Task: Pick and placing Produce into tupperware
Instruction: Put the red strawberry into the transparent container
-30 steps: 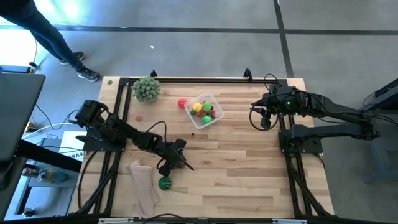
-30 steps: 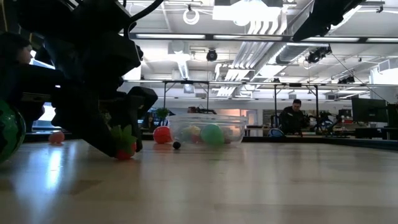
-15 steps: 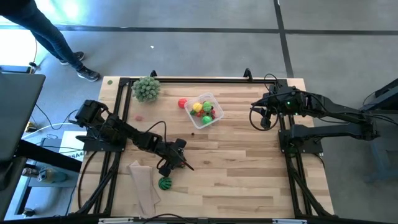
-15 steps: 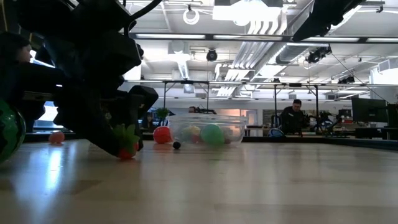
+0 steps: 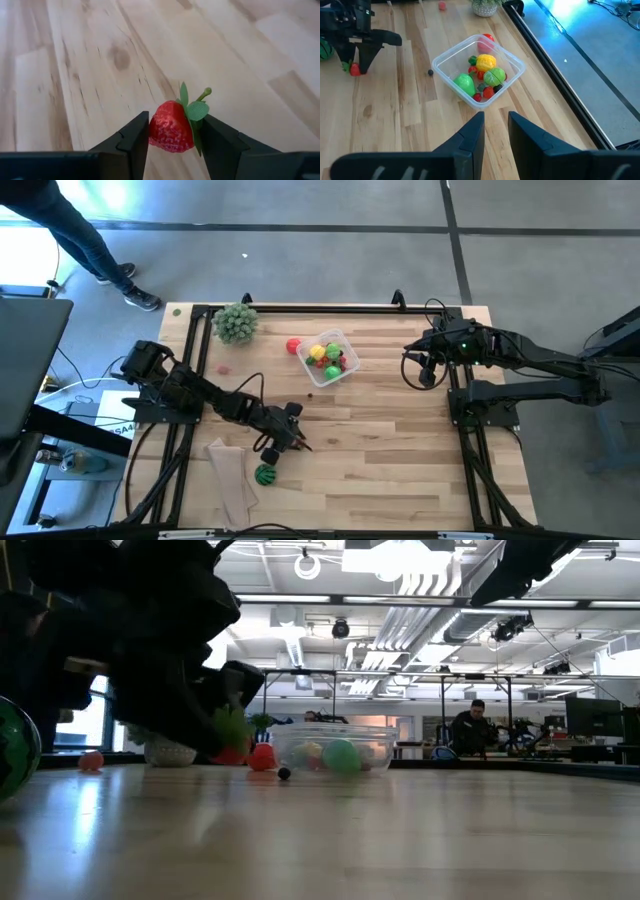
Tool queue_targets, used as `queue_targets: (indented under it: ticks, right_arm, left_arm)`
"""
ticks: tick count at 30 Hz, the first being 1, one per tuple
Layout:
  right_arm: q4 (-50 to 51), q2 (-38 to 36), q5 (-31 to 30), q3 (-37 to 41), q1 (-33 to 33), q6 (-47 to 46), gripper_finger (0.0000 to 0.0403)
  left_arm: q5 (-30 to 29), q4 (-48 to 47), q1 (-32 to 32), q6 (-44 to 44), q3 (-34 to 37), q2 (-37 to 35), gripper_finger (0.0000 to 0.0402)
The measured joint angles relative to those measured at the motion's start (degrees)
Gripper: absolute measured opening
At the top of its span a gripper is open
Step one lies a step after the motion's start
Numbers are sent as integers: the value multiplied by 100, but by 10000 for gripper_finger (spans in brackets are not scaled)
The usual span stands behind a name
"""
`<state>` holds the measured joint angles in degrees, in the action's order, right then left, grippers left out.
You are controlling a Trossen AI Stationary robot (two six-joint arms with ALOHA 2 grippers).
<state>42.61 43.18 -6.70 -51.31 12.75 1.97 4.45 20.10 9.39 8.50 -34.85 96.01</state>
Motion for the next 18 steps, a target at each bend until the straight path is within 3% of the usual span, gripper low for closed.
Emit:
queue_targets:
  ticks: [9, 18]
  right_arm:
    - [0, 0, 0, 0, 1, -2, 76]
    - [0, 0, 0, 0, 0, 0, 76]
  left_arm:
    - [-737, 582, 0, -34, -94, 0, 147]
    - [-1714, -6, -4, 498, -1194, -2, 147]
